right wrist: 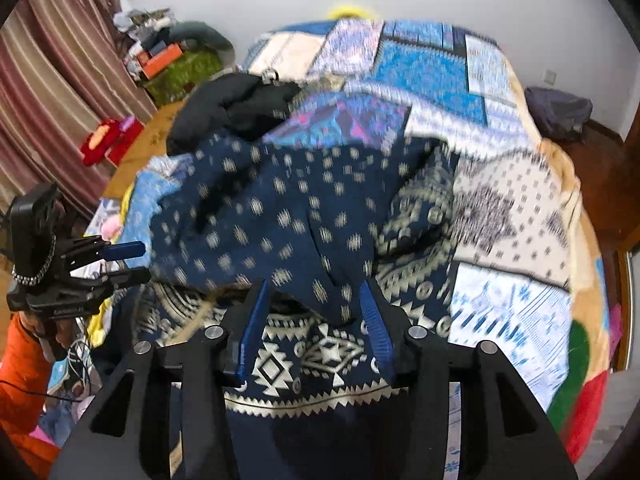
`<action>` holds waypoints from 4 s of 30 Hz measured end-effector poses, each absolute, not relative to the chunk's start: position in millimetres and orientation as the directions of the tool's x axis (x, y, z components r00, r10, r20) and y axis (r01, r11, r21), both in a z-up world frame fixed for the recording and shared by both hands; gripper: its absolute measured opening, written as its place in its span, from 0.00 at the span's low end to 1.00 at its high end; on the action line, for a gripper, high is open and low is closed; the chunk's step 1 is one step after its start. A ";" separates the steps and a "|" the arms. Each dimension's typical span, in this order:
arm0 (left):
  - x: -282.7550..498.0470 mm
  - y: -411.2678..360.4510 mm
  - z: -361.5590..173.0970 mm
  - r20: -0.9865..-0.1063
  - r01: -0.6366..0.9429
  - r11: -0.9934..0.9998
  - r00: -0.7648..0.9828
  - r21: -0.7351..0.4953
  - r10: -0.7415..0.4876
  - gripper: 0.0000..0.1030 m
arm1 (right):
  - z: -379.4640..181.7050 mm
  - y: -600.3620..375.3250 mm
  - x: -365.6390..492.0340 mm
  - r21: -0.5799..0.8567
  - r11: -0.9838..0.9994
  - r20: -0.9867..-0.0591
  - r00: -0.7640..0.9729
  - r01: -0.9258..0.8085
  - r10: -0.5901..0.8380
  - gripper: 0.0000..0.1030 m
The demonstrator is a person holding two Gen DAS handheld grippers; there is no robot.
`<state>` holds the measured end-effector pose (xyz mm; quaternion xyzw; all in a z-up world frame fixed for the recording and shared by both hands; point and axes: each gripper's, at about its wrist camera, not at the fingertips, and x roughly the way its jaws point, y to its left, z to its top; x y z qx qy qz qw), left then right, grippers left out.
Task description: Fold large clothes
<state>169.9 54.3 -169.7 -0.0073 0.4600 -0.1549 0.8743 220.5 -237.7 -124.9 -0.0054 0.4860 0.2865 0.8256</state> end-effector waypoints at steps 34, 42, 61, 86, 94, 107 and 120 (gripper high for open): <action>251.2 203.6 -207.5 -0.802 -0.133 0.938 0.566 -0.320 -0.193 0.87 | -134.7 -263.4 273.9 0.277 0.921 -0.804 0.458 -0.275 0.379 0.59; 319.3 214.8 -259.2 -0.835 -0.131 0.916 0.475 -0.379 -0.277 0.87 | -173.7 -280.6 327.3 0.337 0.922 -0.848 0.366 -0.190 0.385 0.59; 357.0 187.0 -281.8 -0.803 -0.053 0.899 0.474 -0.436 -0.361 0.14 | -238.3 -252.6 398.9 0.435 0.886 -0.868 0.188 -0.162 0.460 0.15; 401.0 171.9 -99.2 -0.684 -0.024 0.962 0.708 -0.273 -0.177 0.06 | -61.7 -280.9 419.0 0.294 0.921 -0.658 0.644 -0.257 0.390 0.03; 465.3 190.4 -185.5 -0.820 -0.173 0.984 0.569 -0.035 0.070 0.09 | -135.9 -293.5 470.8 0.239 0.960 -0.771 0.572 -0.145 0.278 0.03; 394.6 172.9 -147.8 -0.762 -0.136 0.990 0.638 0.029 0.110 0.55 | -138.3 -258.7 406.1 0.149 0.927 -0.801 0.508 -0.345 0.318 0.23; 282.2 146.4 -102.3 -0.699 -0.075 0.996 0.711 0.038 0.080 0.72 | -72.5 -263.2 313.5 0.227 0.906 -0.712 0.574 -0.356 0.404 0.69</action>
